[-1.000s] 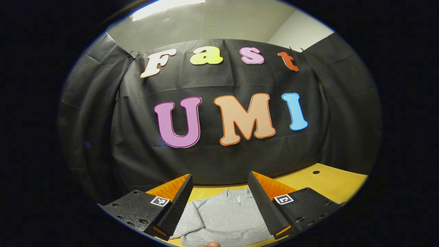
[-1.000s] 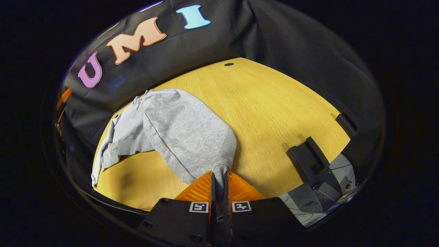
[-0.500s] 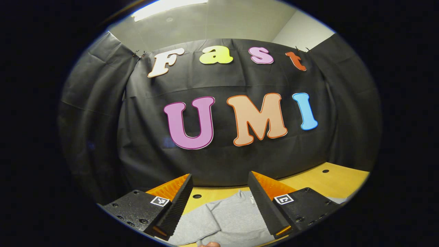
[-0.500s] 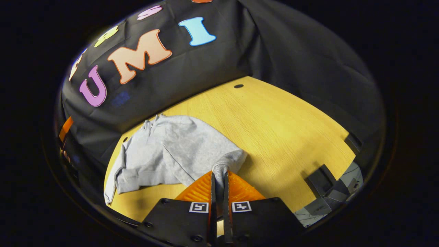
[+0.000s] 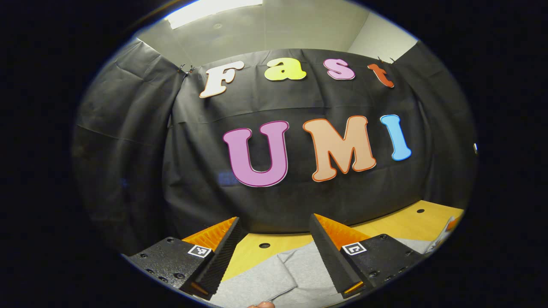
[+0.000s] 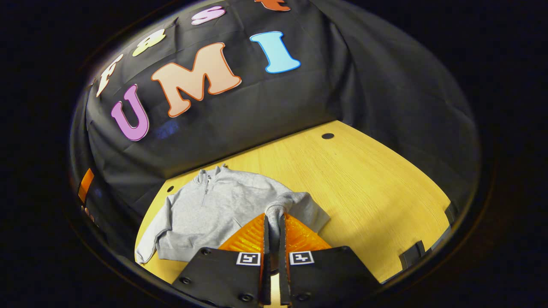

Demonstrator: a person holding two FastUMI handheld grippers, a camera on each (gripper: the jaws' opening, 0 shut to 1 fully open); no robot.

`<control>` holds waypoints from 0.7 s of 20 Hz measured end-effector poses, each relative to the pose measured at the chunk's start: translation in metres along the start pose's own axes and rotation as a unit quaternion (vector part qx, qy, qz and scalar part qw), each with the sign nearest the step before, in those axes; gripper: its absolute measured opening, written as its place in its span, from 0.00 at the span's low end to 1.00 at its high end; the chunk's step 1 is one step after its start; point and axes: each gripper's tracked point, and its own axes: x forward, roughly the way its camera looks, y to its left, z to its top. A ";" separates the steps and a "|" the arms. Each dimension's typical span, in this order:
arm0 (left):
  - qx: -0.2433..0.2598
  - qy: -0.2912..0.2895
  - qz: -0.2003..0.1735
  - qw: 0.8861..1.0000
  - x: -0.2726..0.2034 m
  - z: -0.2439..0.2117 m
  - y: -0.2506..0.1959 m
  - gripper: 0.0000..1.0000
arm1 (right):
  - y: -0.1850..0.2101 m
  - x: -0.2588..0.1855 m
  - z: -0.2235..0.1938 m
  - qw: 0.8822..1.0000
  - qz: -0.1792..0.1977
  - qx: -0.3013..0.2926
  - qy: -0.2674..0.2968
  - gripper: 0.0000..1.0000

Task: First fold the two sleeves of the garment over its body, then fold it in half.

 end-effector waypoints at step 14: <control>-0.001 0.028 0.071 0.997 -0.008 -0.026 0.076 0.94 | 0.127 0.064 0.061 0.994 0.088 -0.063 -0.028 0.10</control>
